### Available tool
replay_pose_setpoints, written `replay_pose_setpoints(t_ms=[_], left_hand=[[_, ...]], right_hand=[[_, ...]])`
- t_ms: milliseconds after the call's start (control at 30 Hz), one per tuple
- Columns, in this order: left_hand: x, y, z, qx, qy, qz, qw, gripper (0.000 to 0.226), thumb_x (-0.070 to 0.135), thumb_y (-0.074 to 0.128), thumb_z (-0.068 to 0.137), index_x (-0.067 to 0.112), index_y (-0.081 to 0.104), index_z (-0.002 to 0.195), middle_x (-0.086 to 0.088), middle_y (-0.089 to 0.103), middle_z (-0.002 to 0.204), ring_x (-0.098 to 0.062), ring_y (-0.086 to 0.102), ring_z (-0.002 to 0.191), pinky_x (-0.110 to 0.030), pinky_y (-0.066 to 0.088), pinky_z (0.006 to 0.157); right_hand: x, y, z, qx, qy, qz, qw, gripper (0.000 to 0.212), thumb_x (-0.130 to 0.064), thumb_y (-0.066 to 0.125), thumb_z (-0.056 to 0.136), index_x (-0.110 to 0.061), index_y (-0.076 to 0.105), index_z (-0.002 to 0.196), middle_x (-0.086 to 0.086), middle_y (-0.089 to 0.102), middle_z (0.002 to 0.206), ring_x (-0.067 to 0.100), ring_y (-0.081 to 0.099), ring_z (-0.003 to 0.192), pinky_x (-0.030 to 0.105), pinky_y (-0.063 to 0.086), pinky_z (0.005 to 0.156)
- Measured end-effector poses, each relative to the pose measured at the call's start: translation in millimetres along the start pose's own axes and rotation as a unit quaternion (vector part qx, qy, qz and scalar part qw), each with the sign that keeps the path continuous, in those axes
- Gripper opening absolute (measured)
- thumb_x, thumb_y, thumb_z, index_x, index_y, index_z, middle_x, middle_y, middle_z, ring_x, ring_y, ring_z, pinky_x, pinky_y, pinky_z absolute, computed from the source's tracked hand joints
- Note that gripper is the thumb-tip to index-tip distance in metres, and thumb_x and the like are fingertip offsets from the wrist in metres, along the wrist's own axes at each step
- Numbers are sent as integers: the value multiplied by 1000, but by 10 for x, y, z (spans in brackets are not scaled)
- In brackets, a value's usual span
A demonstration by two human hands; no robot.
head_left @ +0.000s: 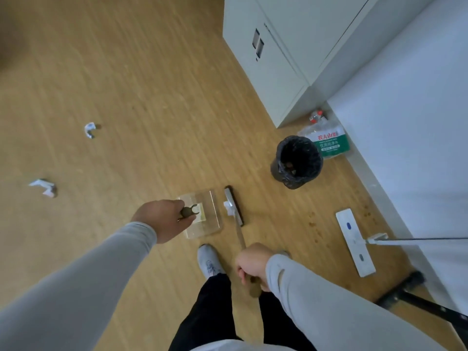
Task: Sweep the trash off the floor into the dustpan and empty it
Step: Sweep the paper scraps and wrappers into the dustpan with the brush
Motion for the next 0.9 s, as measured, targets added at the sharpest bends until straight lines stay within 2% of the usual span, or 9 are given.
replay_pose_setpoints(t_ms=[100, 167, 267, 367, 467, 667, 800, 900], left_hand=[[-80, 17, 33, -24, -28, -16, 999, 41, 64, 38, 94, 25, 48, 90, 10, 60, 76, -15, 60, 68, -31, 50, 61], [-88, 22, 24, -34, -34, -27, 998, 34, 59, 41, 94, 27, 50, 100, 10, 62, 80, -16, 61, 71, -32, 52, 63], [-178, -130, -50, -2, -31, -70, 997, 28, 56, 42, 95, 32, 54, 90, 11, 62, 79, -16, 62, 73, -30, 52, 64], [-437, -389, -167, 34, -55, -114, 991, 28, 55, 45, 94, 31, 55, 85, 10, 63, 74, -14, 62, 66, -30, 51, 57], [-719, -686, -286, 72, -91, -153, 981, 24, 52, 48, 93, 31, 56, 85, 9, 64, 73, -15, 62, 65, -31, 54, 59], [-1059, -1413, -106, 128, -152, -255, 946, 23, 47, 56, 92, 27, 56, 80, 5, 65, 71, -18, 63, 64, -31, 53, 60], [-1197, -2029, 247, 166, -193, -277, 927, 21, 47, 56, 93, 27, 58, 85, 5, 64, 73, -18, 63, 64, -28, 48, 57], [-1282, -2467, 523, 189, -226, -270, 917, 22, 49, 54, 93, 29, 55, 85, 5, 63, 72, -17, 62, 63, -28, 48, 57]], right_hand=[[-40, -147, -176, -20, 17, 28, 999, 24, -5, 56, 82, -11, 56, 59, 5, 53, 57, 15, 48, 45, 24, 44, 52], [46, -341, -379, -23, 47, 70, 996, 22, -5, 57, 82, -8, 57, 60, 5, 47, 50, 15, 40, 38, 24, 40, 45], [83, -554, -652, 7, 46, 73, 996, 11, 0, 55, 84, -5, 57, 74, 6, 44, 47, 16, 35, 37, 16, 36, 38], [-99, -779, -806, 36, 33, 27, 998, 22, -2, 55, 86, -8, 57, 65, 4, 47, 48, 15, 40, 38, 19, 39, 39], [-359, -1047, -921, 61, 27, 17, 998, 22, -7, 57, 84, -9, 57, 62, 4, 49, 50, 15, 41, 42, 24, 40, 43], [-1263, -1518, -1065, 75, -38, 32, 996, 31, -10, 55, 91, -11, 53, 60, 3, 47, 51, 13, 39, 37, 19, 38, 39], [-2081, -1885, -958, 68, -70, 79, 992, 27, -11, 52, 93, -12, 50, 66, 1, 49, 48, 9, 41, 33, 18, 36, 36], [-2731, -2220, -810, 75, -87, 69, 991, 25, -11, 51, 91, -10, 51, 66, 0, 48, 41, 10, 40, 28, 16, 35, 35]])
Point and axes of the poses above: each hand's wrist, its own z-axis towards the middle knuckle, its own y-axis out of the palm, x = y × z, the point moved 6 cm from there along z, towards the middle knuckle
